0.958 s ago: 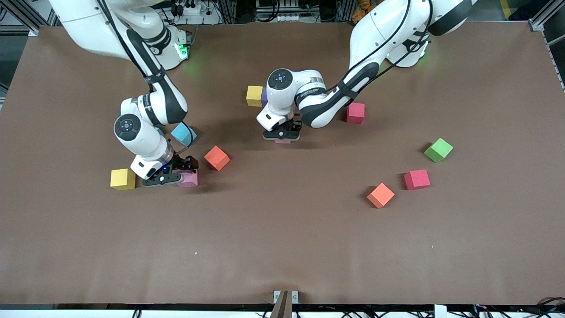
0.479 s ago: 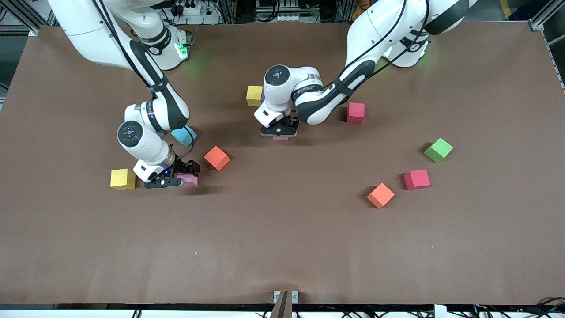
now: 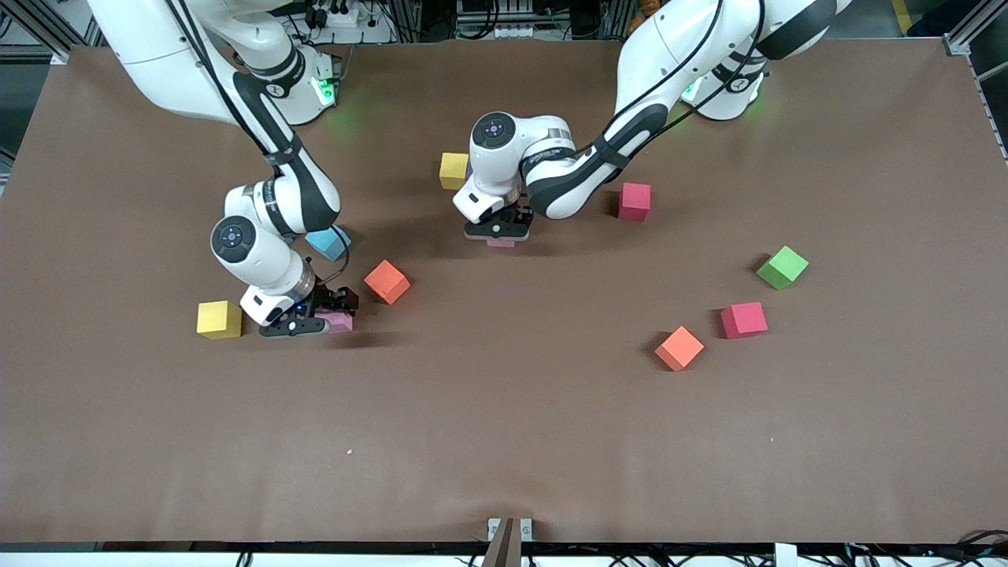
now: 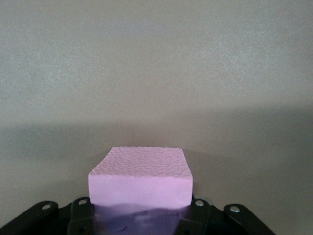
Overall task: Form number 2 with 11 blocks
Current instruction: 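Grasp another pink cube with the right gripper while the left gripper waits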
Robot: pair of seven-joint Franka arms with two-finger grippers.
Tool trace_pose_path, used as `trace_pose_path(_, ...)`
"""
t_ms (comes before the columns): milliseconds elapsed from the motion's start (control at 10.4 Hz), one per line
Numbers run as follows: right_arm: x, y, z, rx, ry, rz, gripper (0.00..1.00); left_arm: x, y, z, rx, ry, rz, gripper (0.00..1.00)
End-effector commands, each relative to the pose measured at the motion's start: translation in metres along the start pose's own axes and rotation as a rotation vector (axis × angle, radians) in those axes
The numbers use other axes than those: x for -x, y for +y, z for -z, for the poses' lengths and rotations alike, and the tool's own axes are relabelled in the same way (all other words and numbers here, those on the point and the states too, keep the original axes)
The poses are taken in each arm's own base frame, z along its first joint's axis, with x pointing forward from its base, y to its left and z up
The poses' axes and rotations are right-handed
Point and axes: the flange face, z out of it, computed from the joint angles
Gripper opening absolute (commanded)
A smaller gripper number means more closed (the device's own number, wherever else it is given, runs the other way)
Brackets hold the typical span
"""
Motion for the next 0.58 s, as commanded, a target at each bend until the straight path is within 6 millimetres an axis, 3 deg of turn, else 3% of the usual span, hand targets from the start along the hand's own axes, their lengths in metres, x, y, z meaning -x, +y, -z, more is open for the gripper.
trace_pose_path(0, -0.005, -0.004, 0.003, -0.006, 0.007, -0.002, 0.53, 0.011, -0.007, -0.007, -0.020, 0.004, -0.005, 0.86)
trace_pose_path(96, -0.008, -0.005, 0.010, -0.007, 0.015, 0.002, 0.50, 0.009, -0.007, -0.005, -0.017, 0.007, 0.004, 1.00)
trace_pose_path(288, -0.017, -0.009, 0.047, -0.007, 0.041, 0.026, 0.50, -0.001, -0.008, 0.018, -0.004, 0.039, 0.022, 1.00)
trace_pose_path(479, -0.018, -0.019, 0.079, -0.004, 0.040, 0.186, 0.50, -0.015, -0.010, 0.052, 0.000, 0.073, 0.058, 1.00)
